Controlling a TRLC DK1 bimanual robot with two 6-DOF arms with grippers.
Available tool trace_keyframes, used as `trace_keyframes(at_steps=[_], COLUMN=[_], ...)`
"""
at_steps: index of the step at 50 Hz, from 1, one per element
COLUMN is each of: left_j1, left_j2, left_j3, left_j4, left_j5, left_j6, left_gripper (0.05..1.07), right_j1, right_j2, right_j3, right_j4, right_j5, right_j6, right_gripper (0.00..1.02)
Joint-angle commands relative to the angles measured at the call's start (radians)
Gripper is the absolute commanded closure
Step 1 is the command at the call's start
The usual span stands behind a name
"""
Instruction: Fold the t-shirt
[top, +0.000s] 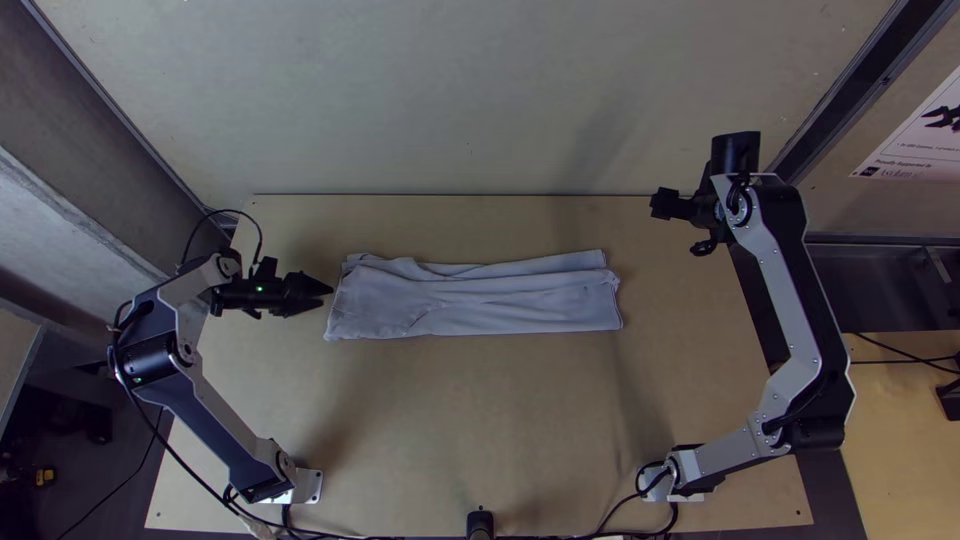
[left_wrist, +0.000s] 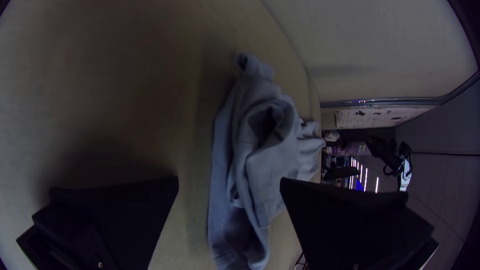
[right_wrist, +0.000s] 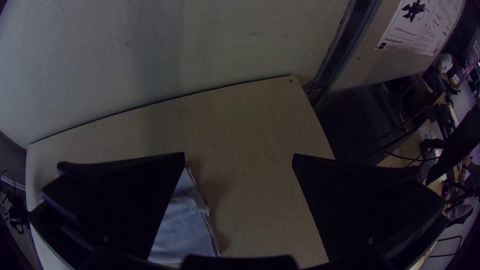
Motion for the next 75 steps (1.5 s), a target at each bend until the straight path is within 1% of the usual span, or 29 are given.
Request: trace_keyframes(at_steps=[1, 6, 14, 22, 26, 29, 32, 34, 35, 36, 37, 38, 41, 42, 49, 56, 60, 63, 69, 75], left_j1=[-0.046, -0.091, -0.163, -0.264, -0.309, -0.335, -0.356, -0.369, -0.376, -0.379, -0.384, -0.388, -0.39, -0.39, -0.378, -0.326, -0.289, -0.252, -0.189, -0.106], left_j2=[0.002, -0.009, -0.013, -0.042, -0.049, -0.061, -0.064, -0.078, -0.085, -0.09, -0.093, -0.098, -0.115, -0.121, -0.17, -0.213, -0.222, -0.222, -0.22, -0.199], left_j3=[-0.051, -0.068, -0.092, -0.135, -0.155, -0.17, -0.172, -0.178, -0.183, -0.187, -0.189, -0.192, -0.193, -0.193, -0.201, -0.178, -0.137, -0.103, -0.049, 0.03], left_j4=[-0.017, 0.021, 0.147, 0.319, 0.377, 0.422, 0.42, 0.419, 0.42, 0.42, 0.42, 0.42, 0.42, 0.416, 0.373, 0.324, 0.267, 0.227, 0.186, 0.141], left_j5=[-0.004, -0.004, -0.014, -0.076, -0.154, -0.177, -0.186, -0.218, -0.242, -0.257, -0.265, -0.268, -0.28, -0.288, -0.295, -0.378, -0.429, -0.444, -0.536, -0.6], left_j6=[0.004, -0.039, -0.171, -0.34, -0.446, -0.492, -0.51, -0.51, -0.512, -0.515, -0.518, -0.524, -0.524, -0.525, -0.525, -0.492, -0.426, -0.377, -0.252, -0.143], left_gripper=[0.1, 0.1, 0.1, 0.1, 0.1, 0.1, 0.1, 0.16, 0.21, 0.29, 0.4, 0.53, 1.05, 1.04, 1.05, 1.05, 1.05, 1.05, 1.05, 1.05], right_j1=[0.009, 0.017, 0.025, 0.028, 0.029, 0.031, 0.031, 0.032, 0.034, 0.035, 0.037, 0.037, 0.037, 0.035, 0.037, 0.037, 0.034, 0.032, 0.028, 0.016], right_j2=[-0.022, -0.02, -0.023, -0.037, -0.046, -0.054, -0.058, -0.061, -0.063, -0.064, -0.066, -0.069, -0.075, -0.078, -0.092, -0.098, -0.1, -0.103, -0.12, -0.133], right_j3=[-0.025, -0.025, -0.029, -0.048, -0.063, -0.074, -0.083, -0.088, -0.089, -0.092, -0.097, -0.1, -0.115, -0.121, -0.157, -0.181, -0.19, -0.201, -0.233, -0.243], right_j4=[0.005, 0.008, 0.01, 0.013, 0.02, 0.03, 0.033, 0.034, 0.036, 0.036, 0.037, 0.04, 0.057, 0.062, 0.082, 0.093, 0.094, 0.096, 0.113, 0.117], right_j5=[-0.003, -0.003, -0.004, -0.004, -0.004, -0.004, -0.004, -0.004, -0.004, -0.004, -0.004, -0.004, -0.004, -0.004, -0.004, -0.003, -0.004, -0.003, -0.003, -0.003], right_j6=[0.018, 0.018, 0.019, 0.026, 0.03, 0.033, 0.038, 0.042, 0.044, 0.044, 0.044, 0.044, 0.044, 0.044, 0.046, 0.056, 0.061, 0.062, 0.061, 0.061], right_gripper=[0.04, 0.04, 0.04, 0.04, 0.04, 0.04, 0.04, 0.04, 0.04, 0.04, 0.04, 0.04, 0.04, 0.04, 0.04, 0.04, 0.04, 0.04, 0.04, 0.04])
